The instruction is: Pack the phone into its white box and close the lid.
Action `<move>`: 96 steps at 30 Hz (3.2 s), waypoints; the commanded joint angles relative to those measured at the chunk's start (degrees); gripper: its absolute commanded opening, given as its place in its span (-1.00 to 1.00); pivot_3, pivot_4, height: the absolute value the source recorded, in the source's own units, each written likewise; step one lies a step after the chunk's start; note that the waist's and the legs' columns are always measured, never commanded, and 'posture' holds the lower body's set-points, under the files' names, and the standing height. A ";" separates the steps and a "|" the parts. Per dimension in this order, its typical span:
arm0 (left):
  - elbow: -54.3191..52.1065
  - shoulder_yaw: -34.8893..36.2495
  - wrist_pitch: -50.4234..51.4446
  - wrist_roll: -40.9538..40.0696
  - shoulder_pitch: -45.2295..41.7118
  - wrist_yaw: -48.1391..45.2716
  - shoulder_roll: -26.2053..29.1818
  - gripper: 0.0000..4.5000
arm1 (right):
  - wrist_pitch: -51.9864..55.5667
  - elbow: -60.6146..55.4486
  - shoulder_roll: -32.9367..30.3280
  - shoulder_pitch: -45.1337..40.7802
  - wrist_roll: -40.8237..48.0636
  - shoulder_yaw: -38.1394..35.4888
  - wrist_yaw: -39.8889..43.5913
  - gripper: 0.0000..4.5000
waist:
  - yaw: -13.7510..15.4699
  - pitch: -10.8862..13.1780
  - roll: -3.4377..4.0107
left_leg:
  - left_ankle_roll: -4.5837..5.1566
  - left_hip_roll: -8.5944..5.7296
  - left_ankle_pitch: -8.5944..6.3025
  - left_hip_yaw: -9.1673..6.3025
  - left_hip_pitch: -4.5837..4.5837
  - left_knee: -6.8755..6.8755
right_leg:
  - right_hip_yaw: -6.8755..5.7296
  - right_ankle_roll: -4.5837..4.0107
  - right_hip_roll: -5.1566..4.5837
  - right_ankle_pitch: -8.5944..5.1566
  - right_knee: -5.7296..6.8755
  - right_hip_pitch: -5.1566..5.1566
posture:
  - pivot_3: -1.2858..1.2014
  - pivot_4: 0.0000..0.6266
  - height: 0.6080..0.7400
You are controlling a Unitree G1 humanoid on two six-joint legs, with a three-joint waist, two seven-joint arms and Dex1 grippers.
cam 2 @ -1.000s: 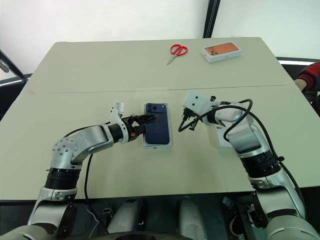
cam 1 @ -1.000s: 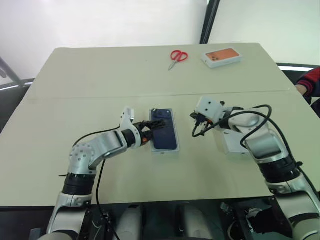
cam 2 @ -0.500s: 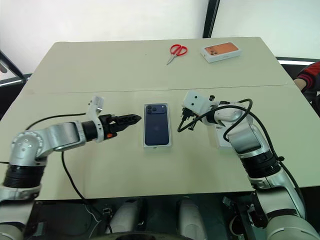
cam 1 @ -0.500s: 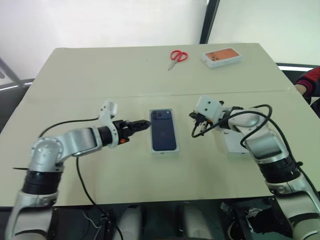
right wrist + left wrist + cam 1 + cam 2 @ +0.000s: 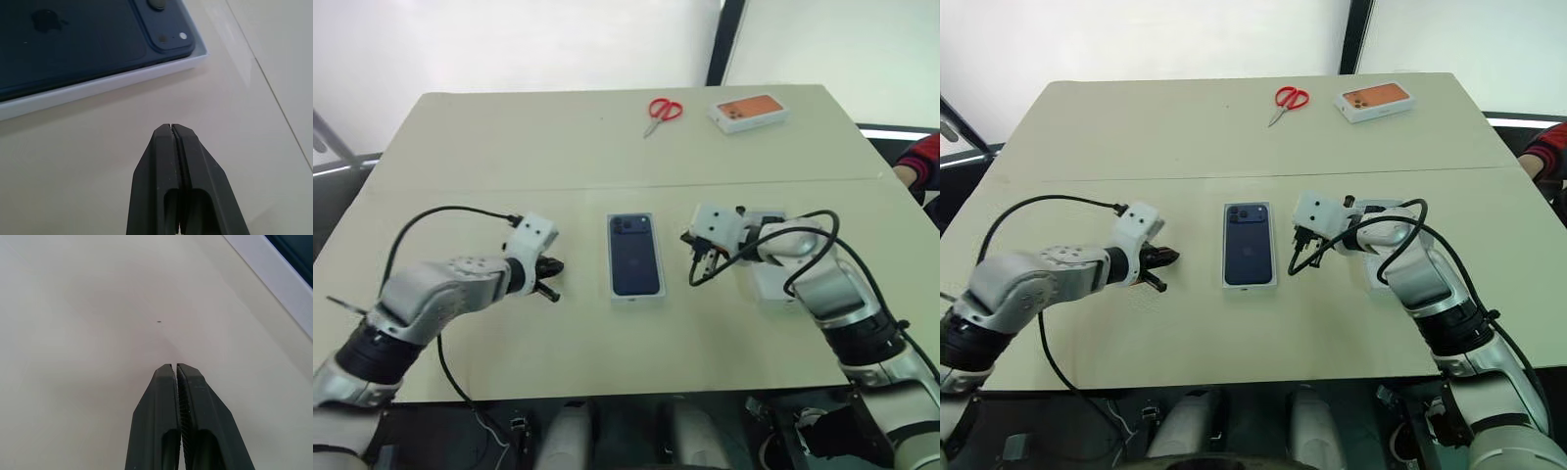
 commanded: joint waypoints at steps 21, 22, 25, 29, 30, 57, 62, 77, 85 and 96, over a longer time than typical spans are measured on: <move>5.20 -4.43 3.35 23.68 -6.13 -14.46 -25.43 -1.00 | 0.90 -3.98 2.47 0.91 -4.33 5.20 -1.07 -1.00 | 0.31 -0.03 -0.01 | 0.10 -0.02 -0.04 -0.13 0.01 0.19 | -0.14 0.02 -0.09 0.00 0.00 0.18 | 0.03 -0.52 1.00; 5.80 -4.58 3.30 24.17 -6.47 -14.65 -26.55 -1.00 | 0.99 -4.59 1.57 1.41 -4.17 4.70 -0.69 -1.00 | 0.48 -0.03 0.00 | 0.10 -0.02 -0.04 -0.13 0.01 0.20 | -0.14 0.02 -0.09 0.00 0.00 0.19 | 0.03 -0.52 1.00; 7.86 -5.68 2.87 25.34 -7.93 -16.27 -30.06 -1.00 | 1.10 -6.76 -1.63 3.50 -3.65 3.00 0.74 -1.00 | 1.37 -0.04 0.01 | 0.13 -0.04 -0.06 -0.14 0.01 0.25 | -0.18 0.03 -0.12 0.00 -0.01 0.24 | 0.03 -0.52 1.00; 10.20 -9.29 2.32 27.19 -10.73 -20.27 -33.83 -1.00 | 1.00 -8.47 -5.15 6.06 -3.00 0.73 2.21 -1.00 | 1.51 -0.04 0.01 | 0.30 -0.07 -0.16 -0.20 0.00 0.55 | -0.28 0.05 -0.13 -0.02 -0.10 0.47 | 0.03 -0.52 1.00; 10.61 -10.13 2.05 27.75 -11.31 -21.21 -34.45 -1.00 | 1.02 -8.55 -5.67 6.39 -3.01 0.33 2.34 -1.00 | 1.49 -0.04 0.01 | 0.31 -0.08 -0.17 -0.18 0.00 0.61 | -0.27 0.05 -0.14 -0.02 -0.10 0.50 | 0.03 -0.52 1.00; 10.32 -3.17 4.80 33.42 -12.03 -27.92 -35.63 -1.00 | 3.10 -9.51 -14.63 10.18 1.88 -11.84 7.65 -0.61 | 1.24 0.03 0.13 | 0.37 -0.03 -0.21 -0.18 0.02 0.73 | -0.26 0.13 -0.19 -0.06 -0.10 0.59 | 0.03 -0.52 1.00; 7.16 1.30 4.77 32.87 -9.64 -27.99 -30.07 -1.00 | 11.35 -11.75 -13.93 9.96 7.99 -17.30 6.95 0.53 | 0.75 0.02 0.14 | 0.52 0.10 -0.29 -0.19 0.04 0.70 | -0.26 0.12 -0.11 -0.06 -0.04 0.57 | 0.03 -0.52 1.00; -1.01 4.42 -21.87 32.63 1.59 -39.86 -20.99 -1.00 | 61.61 -1.05 -3.65 -4.47 14.82 -18.55 -13.06 0.95 | 1.35 0.02 0.20 | 0.42 0.02 -0.24 -0.11 -0.09 0.69 | -0.20 0.09 -0.30 -0.05 -0.09 0.43 | 0.03 -0.52 1.00; -3.46 4.22 -29.55 32.76 5.56 -45.88 -19.27 -1.00 | 61.61 4.39 -4.01 -7.46 24.84 -16.63 -21.22 0.14 | 0.89 0.01 0.22 | 0.63 0.06 -0.37 -0.08 -0.06 0.68 | -0.19 0.09 -0.24 -0.05 -0.09 0.45 | 0.03 -0.52 1.00; -2.49 6.41 -30.04 33.28 7.49 -44.15 -19.21 -1.00 | 61.61 9.62 -4.30 -16.62 40.14 -22.50 -34.49 -0.98 | -0.09 0.05 0.27 | 0.66 0.10 -0.38 -0.08 -0.06 0.68 | -0.20 0.10 -0.18 -0.05 -0.04 0.43 | 0.03 -0.52 1.00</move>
